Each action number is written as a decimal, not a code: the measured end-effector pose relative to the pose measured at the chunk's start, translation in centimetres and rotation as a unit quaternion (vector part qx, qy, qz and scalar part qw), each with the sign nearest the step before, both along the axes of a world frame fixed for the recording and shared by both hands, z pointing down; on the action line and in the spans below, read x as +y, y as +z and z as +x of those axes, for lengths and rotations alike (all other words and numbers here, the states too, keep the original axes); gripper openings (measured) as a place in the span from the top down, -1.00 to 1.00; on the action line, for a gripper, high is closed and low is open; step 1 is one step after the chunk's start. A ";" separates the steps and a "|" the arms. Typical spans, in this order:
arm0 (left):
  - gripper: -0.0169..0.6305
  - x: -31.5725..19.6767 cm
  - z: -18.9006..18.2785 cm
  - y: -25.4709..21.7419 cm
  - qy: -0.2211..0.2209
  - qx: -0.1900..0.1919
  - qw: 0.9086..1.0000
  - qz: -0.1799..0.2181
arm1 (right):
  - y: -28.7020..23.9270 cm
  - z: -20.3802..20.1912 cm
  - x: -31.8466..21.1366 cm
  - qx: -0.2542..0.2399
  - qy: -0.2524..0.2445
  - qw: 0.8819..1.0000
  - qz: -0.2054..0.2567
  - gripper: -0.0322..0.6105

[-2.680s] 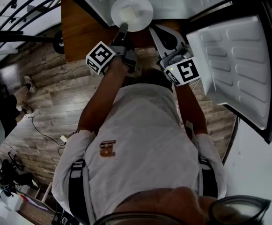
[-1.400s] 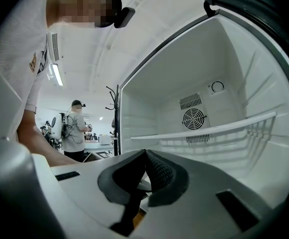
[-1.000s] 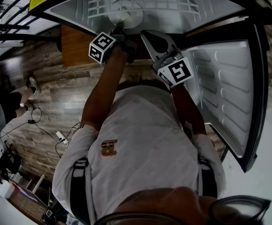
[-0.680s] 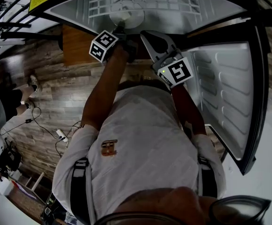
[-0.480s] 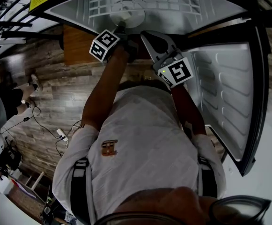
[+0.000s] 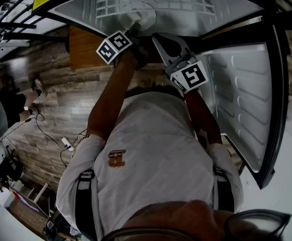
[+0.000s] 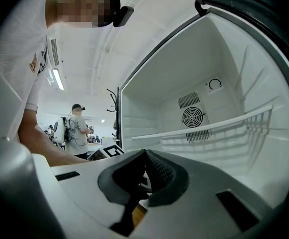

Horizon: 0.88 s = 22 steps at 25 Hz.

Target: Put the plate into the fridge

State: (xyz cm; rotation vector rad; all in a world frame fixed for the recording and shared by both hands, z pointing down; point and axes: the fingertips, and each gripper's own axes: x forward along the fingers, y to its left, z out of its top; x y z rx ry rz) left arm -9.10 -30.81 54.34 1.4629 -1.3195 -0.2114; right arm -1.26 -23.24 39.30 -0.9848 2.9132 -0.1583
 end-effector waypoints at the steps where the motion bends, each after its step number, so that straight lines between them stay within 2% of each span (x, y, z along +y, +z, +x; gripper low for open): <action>1: 0.42 0.1 0.1 0.0 0.011 -0.007 1.000 0.002 | 0.0 0.0 0.0 0.001 0.000 1.000 0.000 0.80; 8: 0.31 1.2 0.9 0.5 0.108 -0.053 0.993 0.005 | 0.2 0.0 0.4 0.006 -0.001 1.000 -0.003 0.80; 15: 0.30 2.6 1.4 1.4 0.191 -0.123 0.974 0.006 | 1.0 0.2 1.0 0.008 0.002 1.000 -0.013 0.80; 22: 0.30 3.6 1.3 1.5 0.239 -0.171 0.956 0.000 | 0.9 0.2 1.2 0.010 0.005 1.000 -0.013 0.80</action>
